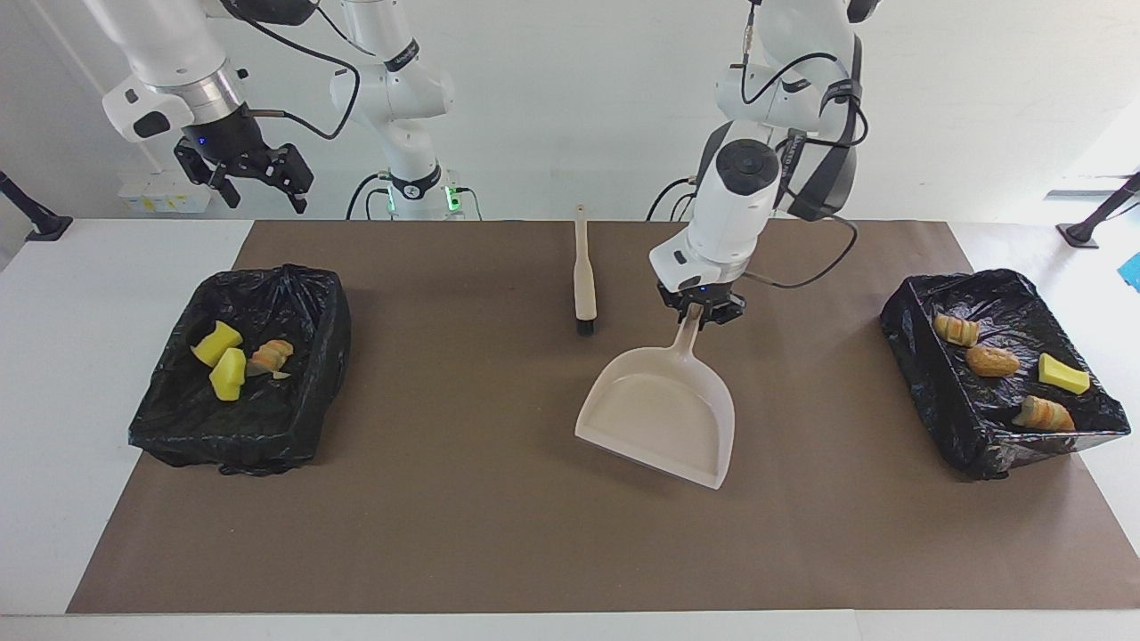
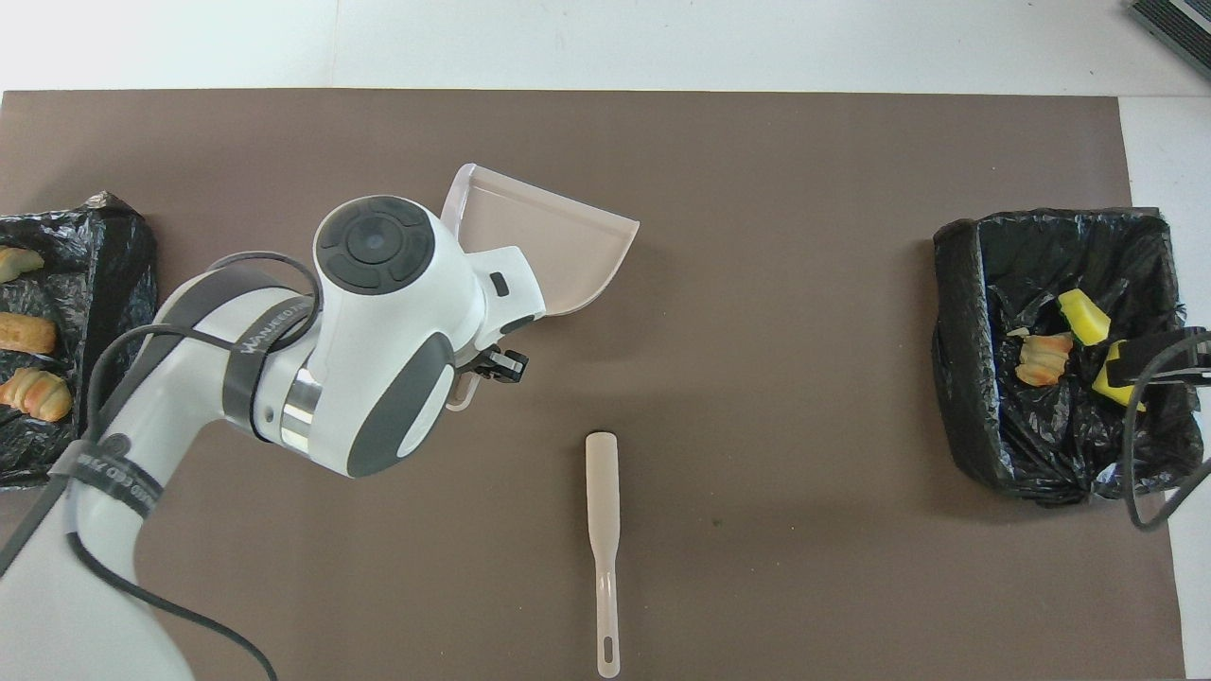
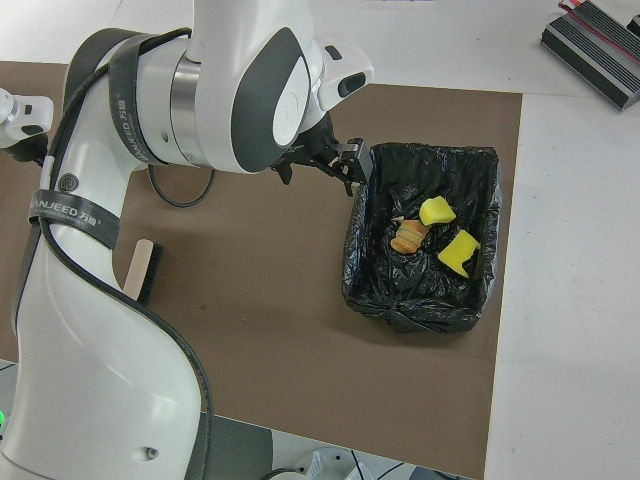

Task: Sweep and dump trash in bin
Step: 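Bring the empty dustpan to the table center and set it down with the left gripper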

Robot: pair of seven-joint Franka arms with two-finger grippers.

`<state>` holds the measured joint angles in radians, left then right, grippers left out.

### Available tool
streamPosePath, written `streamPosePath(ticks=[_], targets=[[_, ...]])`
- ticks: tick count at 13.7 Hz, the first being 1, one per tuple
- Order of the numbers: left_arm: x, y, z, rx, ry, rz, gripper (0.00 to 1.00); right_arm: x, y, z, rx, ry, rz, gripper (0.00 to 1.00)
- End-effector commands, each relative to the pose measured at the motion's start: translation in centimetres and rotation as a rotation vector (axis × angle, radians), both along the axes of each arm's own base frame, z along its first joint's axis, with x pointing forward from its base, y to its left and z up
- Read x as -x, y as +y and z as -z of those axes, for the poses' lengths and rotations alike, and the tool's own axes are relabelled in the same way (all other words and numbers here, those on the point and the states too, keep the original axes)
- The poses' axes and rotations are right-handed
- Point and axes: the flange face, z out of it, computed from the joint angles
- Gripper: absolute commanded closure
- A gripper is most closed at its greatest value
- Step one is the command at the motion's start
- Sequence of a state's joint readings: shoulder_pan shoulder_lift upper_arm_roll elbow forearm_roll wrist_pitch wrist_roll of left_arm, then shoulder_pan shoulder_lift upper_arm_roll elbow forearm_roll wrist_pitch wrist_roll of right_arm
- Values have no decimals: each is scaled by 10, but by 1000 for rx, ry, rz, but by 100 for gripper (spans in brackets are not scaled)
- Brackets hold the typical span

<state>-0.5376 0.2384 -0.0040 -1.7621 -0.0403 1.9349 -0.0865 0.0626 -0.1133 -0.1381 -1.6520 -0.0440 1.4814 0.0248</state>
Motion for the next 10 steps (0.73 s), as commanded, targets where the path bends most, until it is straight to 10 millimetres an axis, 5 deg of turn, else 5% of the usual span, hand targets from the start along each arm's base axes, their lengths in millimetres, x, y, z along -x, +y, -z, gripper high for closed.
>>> streamPosePath(ticks=[1, 5, 8, 9, 10], targets=[[-1, -50, 16, 20, -28, -120, 100, 7, 0, 0, -12, 10, -27, 0], [17, -133, 72, -8, -32, -241, 100, 8, 0, -2, -11, 13, -25, 0], [16, -132, 68, -24, -37, -322, 97, 7, 0, -1, -8, 8, -33, 0], [15, -131, 55, -28, -78, -369, 62, 6, 2, -1, -7, 9, -36, 0], [16, -127, 45, -36, -91, -379, 1, 6, 2, -1, -7, 8, -36, 0]])
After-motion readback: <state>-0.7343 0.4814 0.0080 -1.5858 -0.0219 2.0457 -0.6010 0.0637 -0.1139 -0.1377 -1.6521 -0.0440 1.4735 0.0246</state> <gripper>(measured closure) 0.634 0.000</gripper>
